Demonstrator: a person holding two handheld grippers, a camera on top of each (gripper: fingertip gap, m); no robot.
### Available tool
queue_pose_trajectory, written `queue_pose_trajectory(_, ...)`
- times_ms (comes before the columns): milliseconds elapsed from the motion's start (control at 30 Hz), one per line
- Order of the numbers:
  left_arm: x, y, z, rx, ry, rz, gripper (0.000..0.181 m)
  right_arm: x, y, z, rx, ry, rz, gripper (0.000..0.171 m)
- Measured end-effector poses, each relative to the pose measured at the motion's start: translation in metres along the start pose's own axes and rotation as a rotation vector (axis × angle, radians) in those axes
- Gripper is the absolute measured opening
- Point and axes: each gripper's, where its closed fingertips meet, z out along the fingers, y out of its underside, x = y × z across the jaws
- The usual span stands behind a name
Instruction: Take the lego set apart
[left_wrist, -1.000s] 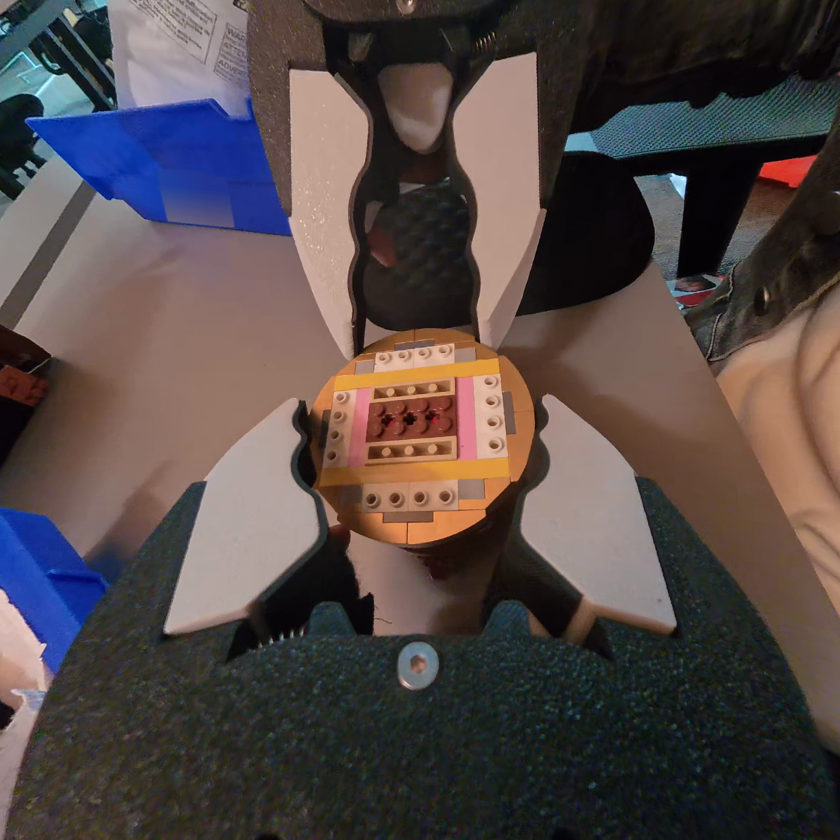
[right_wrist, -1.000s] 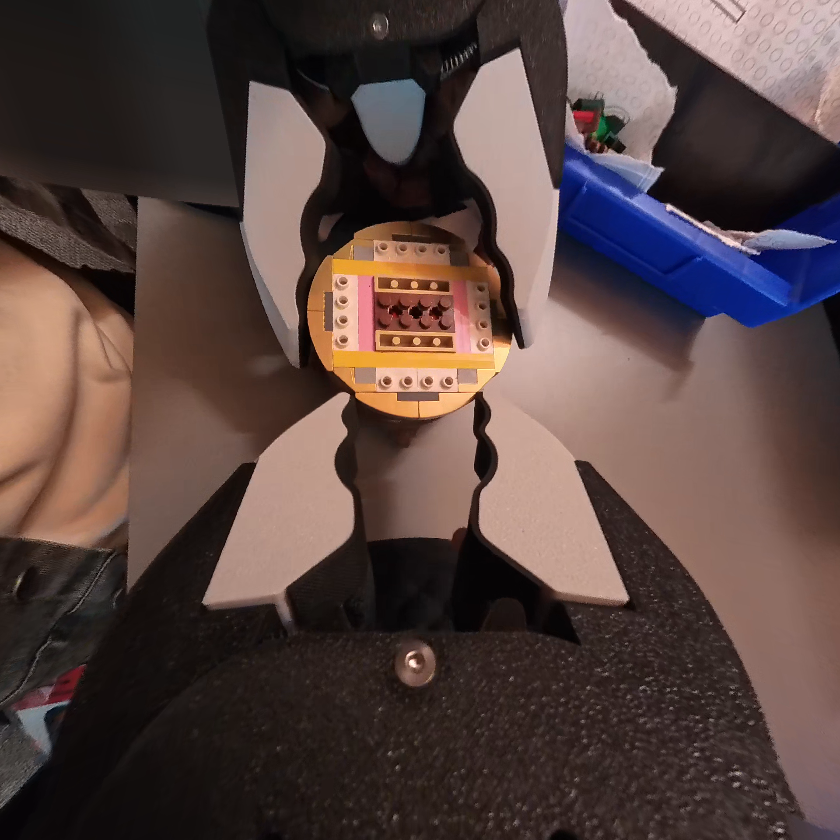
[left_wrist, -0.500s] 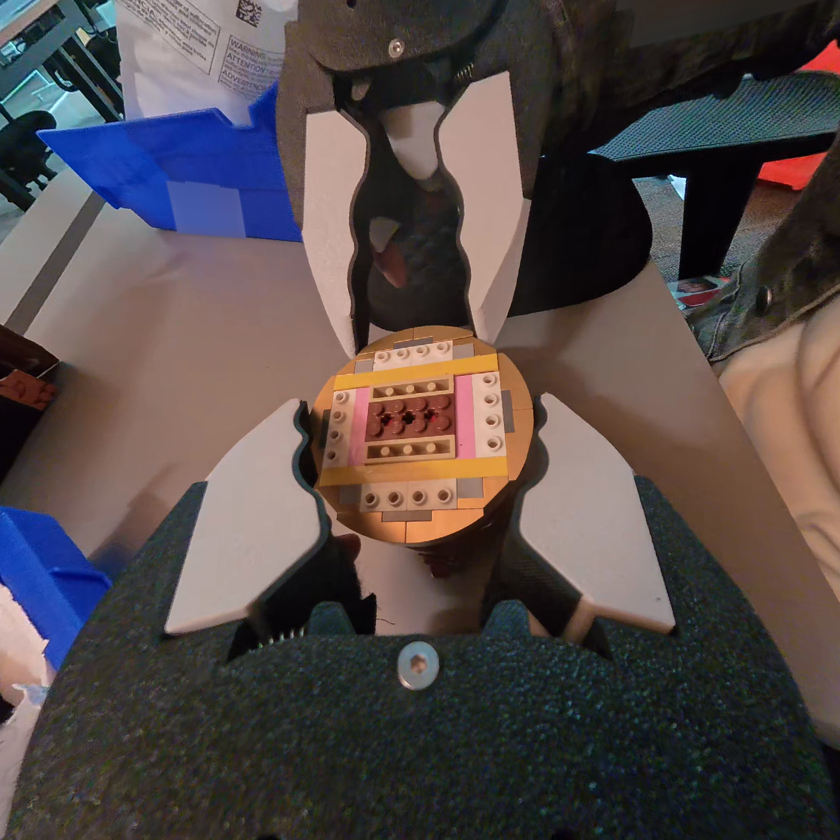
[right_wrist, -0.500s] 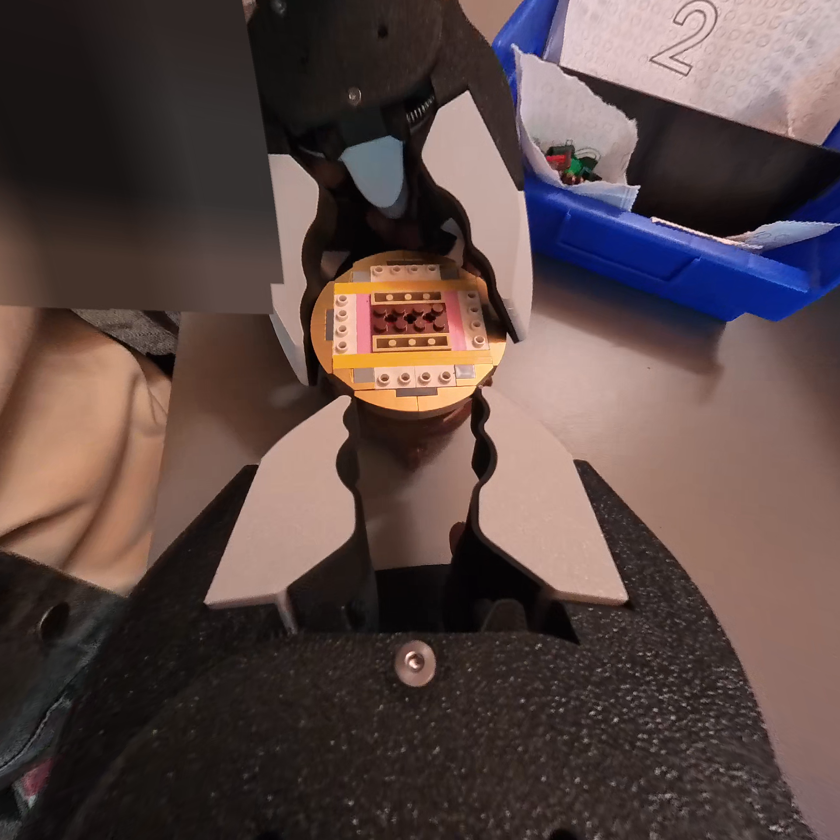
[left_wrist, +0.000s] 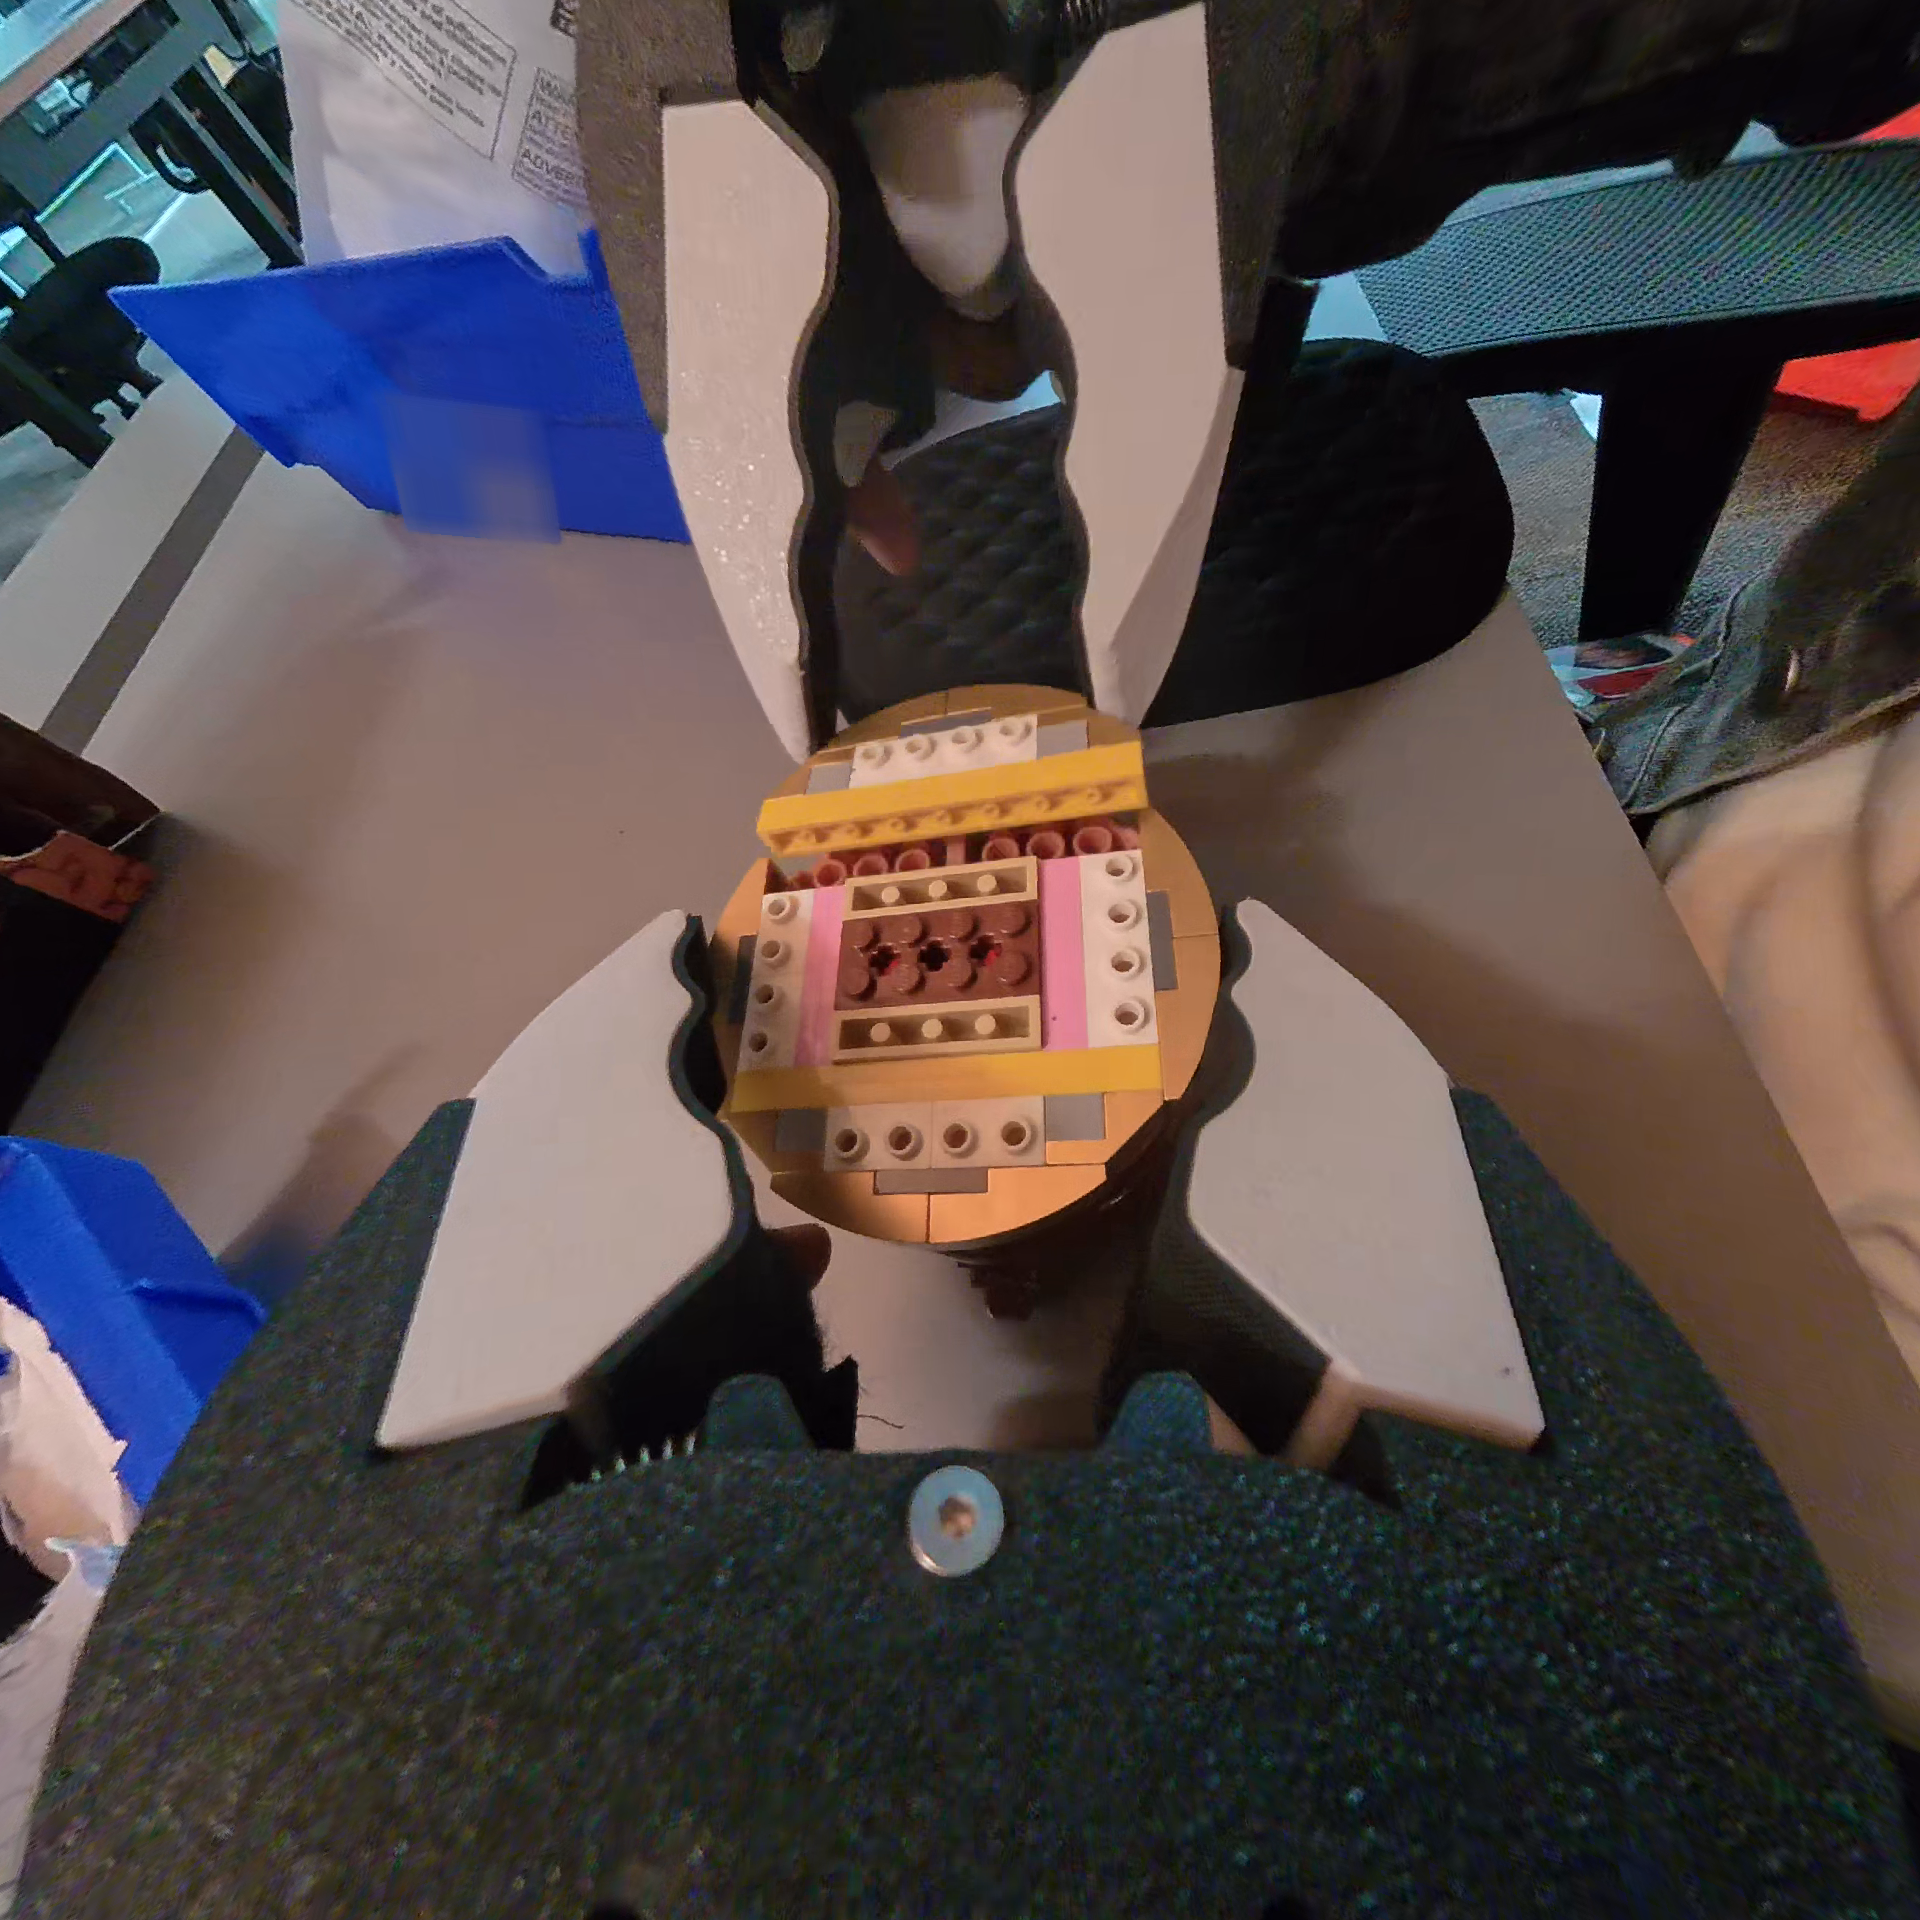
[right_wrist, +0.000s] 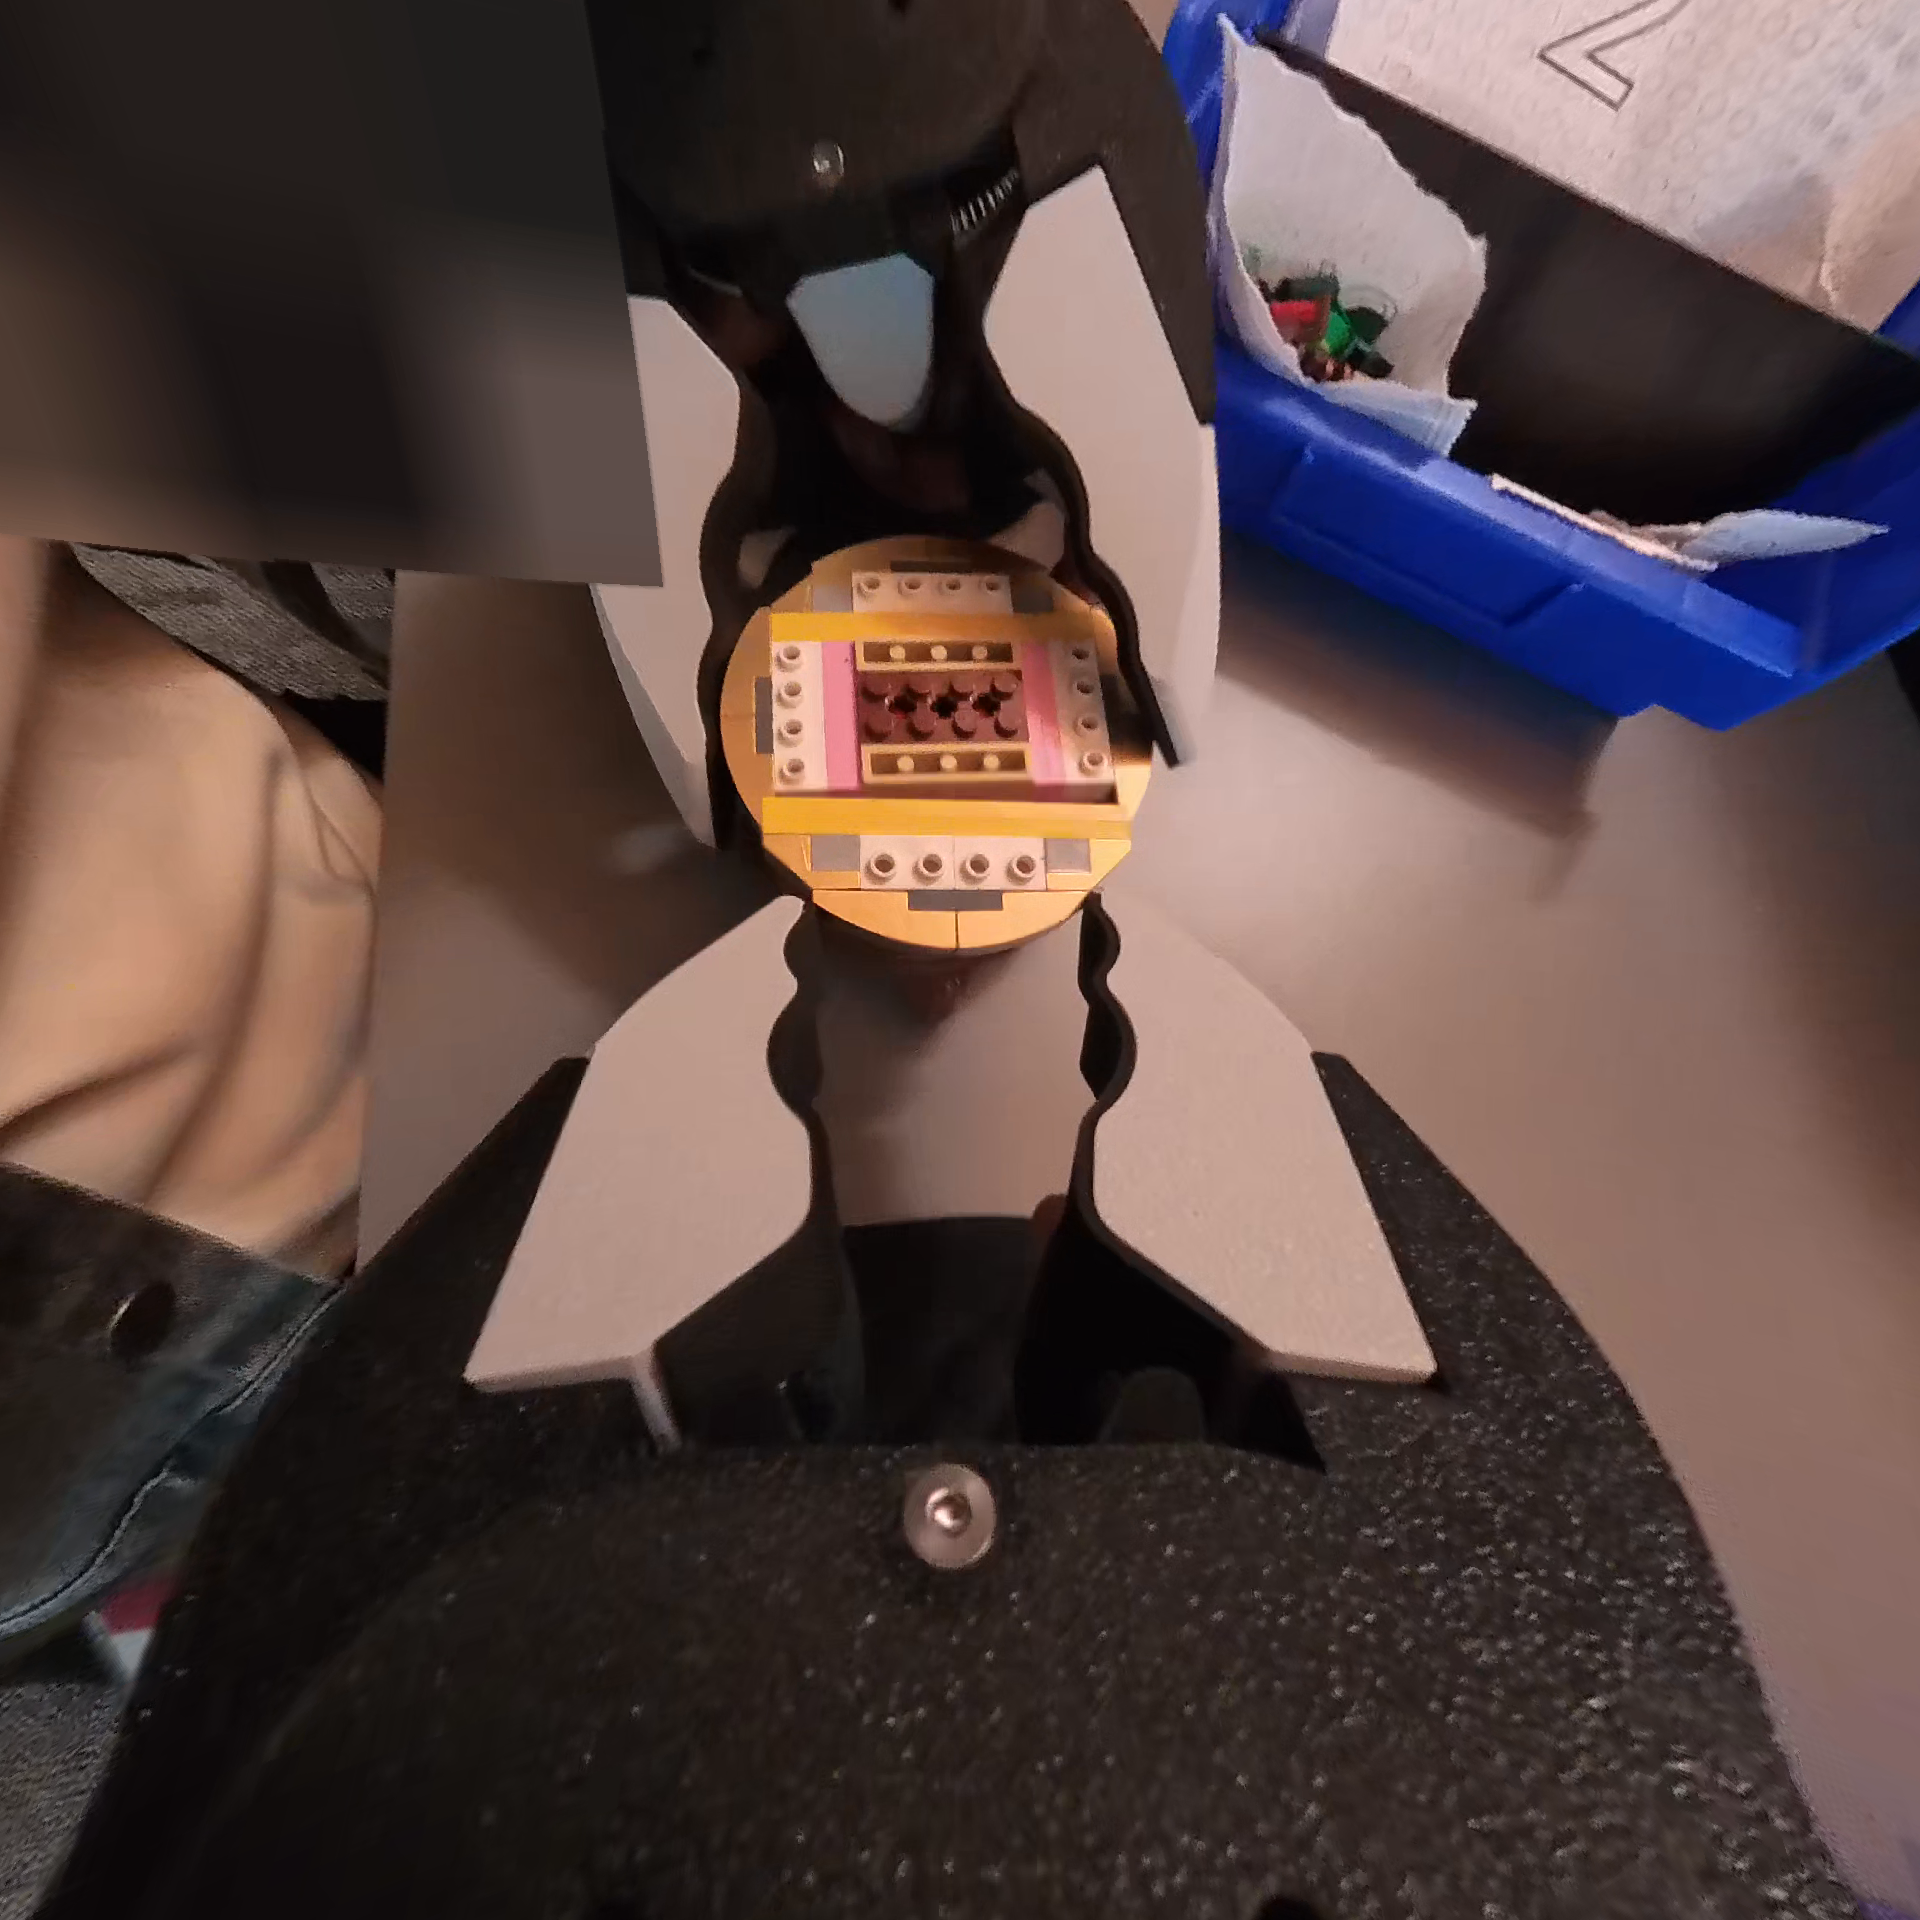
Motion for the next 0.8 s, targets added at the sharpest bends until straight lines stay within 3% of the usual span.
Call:
queue_pose_trajectory(167,0.001,0.002,0.001,-0.017,-0.001,0.022,0.094,0.004,-0.008,-0.016,0.111,0.047,0.037,0.047)
queue_pose_trajectory(233,-0.001,0.0,-0.002,-0.007,-0.008,0.013,0.109,0.008,-0.014,-0.023,0.159,0.121,0.01,0.047)
queue_pose_trajectory(367,-0.02,-0.036,-0.034,0.196,-0.09,-0.095,0.115,0.009,-0.036,-0.041,0.2,0.334,-0.219,0.048)
queue_pose_trajectory(467,-0.042,-0.067,-0.067,0.386,-0.195,-0.317,0.086,0.014,-0.049,-0.052,0.127,0.549,-0.472,0.048)
queue_pose_trajectory(533,-0.041,-0.077,-0.071,0.456,-0.171,-0.496,0.052,0.014,-0.059,-0.055,0.065,0.661,-0.634,0.048)
queue_pose_trajectory(667,-0.018,-0.091,-0.055,0.492,-0.065,-0.57,0.051,0.007,-0.078,-0.055,-0.011,0.759,-0.866,0.048)
queue_pose_trajectory(800,-0.01,-0.104,-0.056,0.54,-0.036,-0.53,0.027,-0.007,-0.09,-0.053,0.032,0.73,-0.921,0.048)
